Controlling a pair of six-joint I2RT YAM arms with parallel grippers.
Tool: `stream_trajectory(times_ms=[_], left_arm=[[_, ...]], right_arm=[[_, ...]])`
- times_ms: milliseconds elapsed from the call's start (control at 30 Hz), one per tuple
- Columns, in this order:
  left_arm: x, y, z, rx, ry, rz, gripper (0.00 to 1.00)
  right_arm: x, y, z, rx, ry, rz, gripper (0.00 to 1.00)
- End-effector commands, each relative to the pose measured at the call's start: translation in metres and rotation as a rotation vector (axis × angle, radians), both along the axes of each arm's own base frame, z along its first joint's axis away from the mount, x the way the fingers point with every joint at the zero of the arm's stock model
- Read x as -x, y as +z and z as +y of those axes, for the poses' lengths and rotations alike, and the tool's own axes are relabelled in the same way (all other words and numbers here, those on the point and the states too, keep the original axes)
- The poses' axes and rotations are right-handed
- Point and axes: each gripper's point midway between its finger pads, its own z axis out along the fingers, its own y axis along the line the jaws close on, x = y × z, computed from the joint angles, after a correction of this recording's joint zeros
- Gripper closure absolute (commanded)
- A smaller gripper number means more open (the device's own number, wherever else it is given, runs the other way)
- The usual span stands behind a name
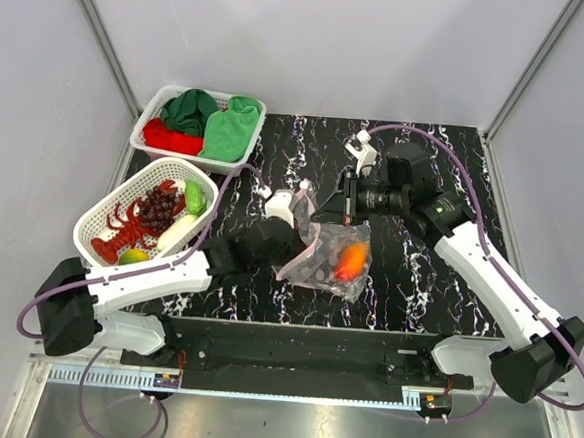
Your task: Open the zip-top bag and remove the fake food
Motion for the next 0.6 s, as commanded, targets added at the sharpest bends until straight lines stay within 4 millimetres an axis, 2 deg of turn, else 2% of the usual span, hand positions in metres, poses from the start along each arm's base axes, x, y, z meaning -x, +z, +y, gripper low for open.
stream_trajectory(times_ms=[0,67,167,333,433,567], left_arm=[[-0.001,0.0,-0.025,0.218,-0.008,0.013,0.96],[0.001,-0.01,-0.024,0.277,0.011,0.057,0.96],[-0.005,-0.011,-0.022,0.334,0.074,0.057,0.96],[-0.022,0.003,-0.017,0.371,0.201,0.041,1.0],[-0.027,0.011,-0.032,0.345,0.175,0.038,0.98],[-0.02,-0.004,-0.045,0.335,0.131,0.068,0.91]], right_arm=[[-0.005,0.013,0.012,-0.075,0.009,-0.018,1.0],[-0.004,0.006,0.013,-0.074,0.01,0.002,1.0],[-0.002,0.001,0.014,-0.085,0.015,0.016,1.0],[0.012,-0.012,0.023,-0.079,0.058,0.051,1.0],[0.014,-0.013,0.029,-0.082,0.065,0.053,1.0],[0.012,-0.006,0.032,-0.094,0.057,0.035,1.0]])
